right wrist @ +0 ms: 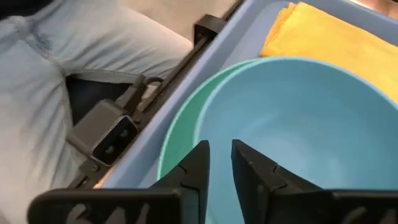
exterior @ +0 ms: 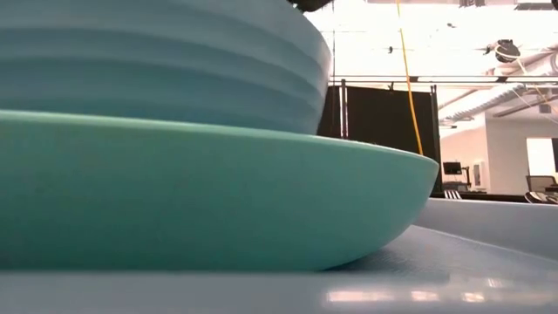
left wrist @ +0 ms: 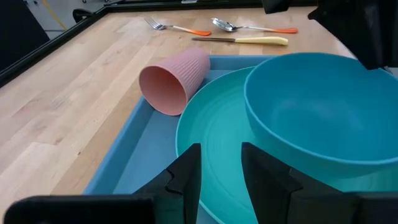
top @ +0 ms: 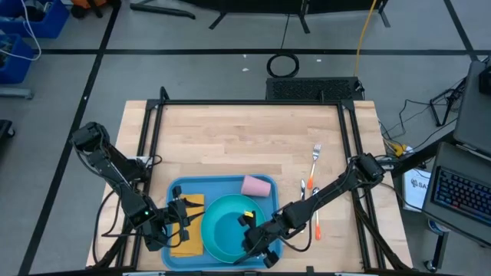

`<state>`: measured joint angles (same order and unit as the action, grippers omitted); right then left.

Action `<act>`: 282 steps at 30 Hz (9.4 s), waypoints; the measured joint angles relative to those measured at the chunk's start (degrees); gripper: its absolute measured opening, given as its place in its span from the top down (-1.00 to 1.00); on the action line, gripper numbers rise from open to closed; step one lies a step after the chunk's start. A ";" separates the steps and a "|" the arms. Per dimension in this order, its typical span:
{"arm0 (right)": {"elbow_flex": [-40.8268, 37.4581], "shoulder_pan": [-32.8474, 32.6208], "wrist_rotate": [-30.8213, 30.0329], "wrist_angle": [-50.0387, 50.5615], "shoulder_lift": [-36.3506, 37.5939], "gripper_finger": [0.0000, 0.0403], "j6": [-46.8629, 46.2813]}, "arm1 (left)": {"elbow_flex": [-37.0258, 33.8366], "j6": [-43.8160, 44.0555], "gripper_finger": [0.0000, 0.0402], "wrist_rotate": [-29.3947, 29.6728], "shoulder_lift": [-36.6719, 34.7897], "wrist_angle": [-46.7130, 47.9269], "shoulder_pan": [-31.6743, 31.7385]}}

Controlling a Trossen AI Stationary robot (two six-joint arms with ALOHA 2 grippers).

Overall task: Set up tray
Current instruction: Adjust the pink cup on the blue tray

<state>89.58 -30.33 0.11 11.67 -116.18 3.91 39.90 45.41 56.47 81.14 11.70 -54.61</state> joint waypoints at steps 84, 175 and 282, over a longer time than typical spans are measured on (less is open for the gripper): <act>29.05 17.22 -2.61 52.23 -2.92 0.22 -9.21 | 0.02 -5.69 0.40 -13.56 -0.04 -1.60 16.83; -38.36 -5.67 -25.83 -30.71 24.50 0.40 -21.21 | 0.04 -3.32 -0.21 -68.02 13.38 -38.31 50.90; -38.38 -5.72 -27.29 -30.25 24.50 0.40 -20.92 | 27.87 -52.71 1.00 -57.77 14.08 9.56 43.00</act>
<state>51.20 -36.05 -27.18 -18.59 -91.68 -17.00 67.77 -7.30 -1.30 95.23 21.26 -11.61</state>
